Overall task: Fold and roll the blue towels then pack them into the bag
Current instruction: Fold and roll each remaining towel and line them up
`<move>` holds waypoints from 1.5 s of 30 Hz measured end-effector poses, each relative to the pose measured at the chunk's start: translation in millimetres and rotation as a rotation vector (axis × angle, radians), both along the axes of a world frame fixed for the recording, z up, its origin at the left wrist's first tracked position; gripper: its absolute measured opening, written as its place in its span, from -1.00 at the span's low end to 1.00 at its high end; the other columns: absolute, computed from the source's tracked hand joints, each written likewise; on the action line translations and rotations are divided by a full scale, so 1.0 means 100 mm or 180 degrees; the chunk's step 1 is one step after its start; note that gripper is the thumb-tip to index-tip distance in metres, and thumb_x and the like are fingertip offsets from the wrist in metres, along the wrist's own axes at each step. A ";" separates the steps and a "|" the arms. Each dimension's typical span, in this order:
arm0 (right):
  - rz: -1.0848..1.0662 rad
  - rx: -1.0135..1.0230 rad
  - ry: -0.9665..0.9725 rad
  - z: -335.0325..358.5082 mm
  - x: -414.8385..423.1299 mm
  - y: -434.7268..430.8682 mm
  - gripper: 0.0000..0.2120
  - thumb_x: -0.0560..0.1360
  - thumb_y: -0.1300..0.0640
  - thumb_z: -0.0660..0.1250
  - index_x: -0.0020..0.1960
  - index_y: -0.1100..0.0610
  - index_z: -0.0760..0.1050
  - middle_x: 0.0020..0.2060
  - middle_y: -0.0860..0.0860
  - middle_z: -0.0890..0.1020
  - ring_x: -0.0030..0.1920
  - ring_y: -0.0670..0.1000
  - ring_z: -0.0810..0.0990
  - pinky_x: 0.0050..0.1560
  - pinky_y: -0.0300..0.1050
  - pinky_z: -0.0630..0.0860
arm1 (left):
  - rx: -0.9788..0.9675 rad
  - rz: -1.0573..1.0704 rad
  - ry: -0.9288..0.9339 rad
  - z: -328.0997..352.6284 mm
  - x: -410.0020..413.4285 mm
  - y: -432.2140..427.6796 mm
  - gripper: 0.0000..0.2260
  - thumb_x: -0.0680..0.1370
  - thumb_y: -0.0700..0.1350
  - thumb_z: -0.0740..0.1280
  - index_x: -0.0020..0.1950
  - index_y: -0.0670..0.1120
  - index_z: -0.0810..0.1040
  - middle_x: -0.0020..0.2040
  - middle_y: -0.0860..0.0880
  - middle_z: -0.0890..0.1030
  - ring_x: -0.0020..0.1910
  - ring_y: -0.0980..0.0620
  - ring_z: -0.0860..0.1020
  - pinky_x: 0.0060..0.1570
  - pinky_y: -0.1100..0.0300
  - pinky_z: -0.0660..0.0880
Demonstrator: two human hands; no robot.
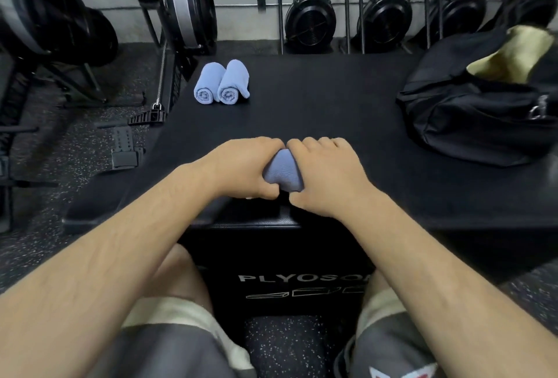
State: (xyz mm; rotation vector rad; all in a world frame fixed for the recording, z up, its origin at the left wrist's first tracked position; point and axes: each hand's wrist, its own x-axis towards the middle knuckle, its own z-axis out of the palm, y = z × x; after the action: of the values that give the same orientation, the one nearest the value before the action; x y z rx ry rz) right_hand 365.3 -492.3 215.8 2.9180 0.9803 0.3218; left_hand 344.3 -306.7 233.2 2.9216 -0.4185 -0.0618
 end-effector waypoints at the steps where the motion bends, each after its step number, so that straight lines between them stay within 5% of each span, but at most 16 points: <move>1: -0.0077 -0.0084 -0.0108 0.03 -0.07 0.03 -0.49 0.38 -0.13 0.38 0.23 0.01 0.32 -0.04 -0.07 0.47 -0.12 0.05 0.39 -0.03 -0.04 0.31 | -0.0018 0.0014 0.0111 0.08 -0.06 -0.02 -0.69 0.30 0.05 0.44 -0.05 0.10 0.40 -0.18 0.12 0.57 -0.23 0.10 0.56 -0.20 0.06 0.53; 3: -0.0161 -0.0016 0.0044 0.11 -0.16 0.06 -0.50 0.40 -0.13 0.41 0.21 0.02 0.30 -0.11 -0.07 0.42 -0.14 0.06 0.44 -0.14 -0.05 0.29 | 0.0217 0.0026 0.0125 0.20 -0.18 -0.06 -0.65 0.32 0.07 0.45 0.00 0.10 0.39 -0.14 0.13 0.57 -0.20 0.08 0.56 -0.20 0.08 0.52; 7: -0.0126 0.0625 0.0761 0.39 -0.25 0.03 -0.57 0.37 -0.11 0.45 0.05 0.02 0.29 -0.15 -0.10 0.50 -0.16 0.03 0.53 -0.25 -0.05 0.42 | 0.1246 -0.0038 -0.1145 0.20 -0.33 -0.18 -0.56 0.41 0.17 0.41 0.15 -0.01 0.37 -0.02 0.06 0.50 -0.14 -0.02 0.50 -0.18 0.10 0.33; 11: -0.0206 0.0128 -0.0605 0.32 -0.38 0.12 -0.41 0.23 0.03 0.55 0.19 0.07 0.41 -0.07 0.00 0.52 -0.18 0.07 0.47 -0.35 -0.06 0.25 | 0.0798 0.0179 -0.1080 0.36 -0.50 -0.17 -0.67 0.44 0.07 0.41 0.05 -0.02 0.35 -0.08 0.07 0.53 -0.22 0.01 0.49 -0.26 0.13 0.30; 14: -0.0141 0.0218 -0.1052 0.25 -0.45 0.14 -0.44 0.06 0.22 0.58 0.02 0.11 0.50 -0.24 0.02 0.47 -0.34 0.04 0.33 -0.45 -0.14 0.07 | 0.0895 0.0142 -0.1046 0.44 -0.63 -0.10 -0.68 0.44 0.03 0.41 -0.01 -0.02 0.30 -0.15 0.09 0.46 -0.26 0.02 0.46 -0.28 0.14 0.28; 16: 0.0040 0.0285 -0.0871 0.32 -0.46 0.12 -0.50 0.21 0.28 0.53 0.09 0.11 0.46 -0.18 0.03 0.38 -0.27 0.06 0.33 -0.47 -0.14 0.06 | 0.1257 0.0042 -0.1085 0.43 -0.68 -0.07 -0.63 0.46 -0.01 0.40 -0.02 -0.01 0.20 -0.16 0.08 0.37 -0.25 0.01 0.41 -0.24 0.13 0.27; 20: 0.0120 0.0365 -0.0459 0.44 -0.52 0.11 -0.57 0.45 0.26 0.39 0.25 0.07 0.36 -0.10 0.02 0.35 -0.15 0.08 0.40 -0.31 -0.05 0.36 | 0.1340 -0.0001 -0.0950 0.45 -0.71 0.02 -0.55 0.45 -0.04 0.45 0.02 0.01 0.14 -0.11 0.06 0.36 -0.23 -0.01 0.41 -0.24 0.12 0.29; 30: 0.0188 0.0436 -0.0136 0.51 -0.50 0.07 -0.58 0.43 0.36 0.33 0.19 0.08 0.30 -0.14 0.05 0.35 -0.17 0.09 0.39 -0.33 -0.08 0.33 | 0.0814 0.0240 -0.0687 0.47 -0.74 0.14 -0.66 0.44 -0.06 0.44 -0.03 -0.06 0.27 -0.20 0.01 0.43 -0.32 0.03 0.46 -0.37 0.09 0.35; 38: 0.0591 0.0255 -0.0126 0.60 -0.41 0.02 -0.76 0.40 0.19 0.35 0.00 0.07 0.35 -0.26 -0.01 0.44 -0.32 0.06 0.45 -0.35 -0.04 0.42 | 0.0383 -0.0010 -0.0853 0.45 -0.86 0.24 -0.71 0.45 -0.03 0.40 -0.01 -0.04 0.31 -0.17 0.04 0.48 -0.28 -0.02 0.50 -0.32 0.05 0.40; 42: 0.0353 0.0497 -0.0253 0.55 -0.24 0.02 -0.65 0.41 0.16 0.37 0.13 -0.01 0.35 -0.06 -0.03 0.44 -0.13 0.10 0.48 -0.33 -0.03 0.43 | -0.0635 0.0150 -0.0628 0.38 -0.88 0.20 -0.62 0.43 0.00 0.47 0.18 0.03 0.42 0.00 0.11 0.56 -0.08 0.04 0.57 -0.10 0.03 0.54; 45: -0.0244 0.1565 0.0273 0.47 -0.15 0.09 -0.35 0.41 0.20 0.41 0.41 -0.07 0.23 0.23 0.02 0.32 0.07 0.14 0.43 -0.16 0.04 0.51 | -0.1522 0.0568 -0.0730 0.31 -0.83 0.16 -0.59 0.42 -0.01 0.51 0.22 0.06 0.47 0.03 0.15 0.60 -0.01 0.11 0.58 -0.02 0.06 0.56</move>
State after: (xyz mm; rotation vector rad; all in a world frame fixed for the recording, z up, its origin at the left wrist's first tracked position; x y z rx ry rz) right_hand 350.5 -483.5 262.5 3.4250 0.9035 0.5014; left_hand 260.8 -290.6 264.0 2.4820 -0.1702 0.3516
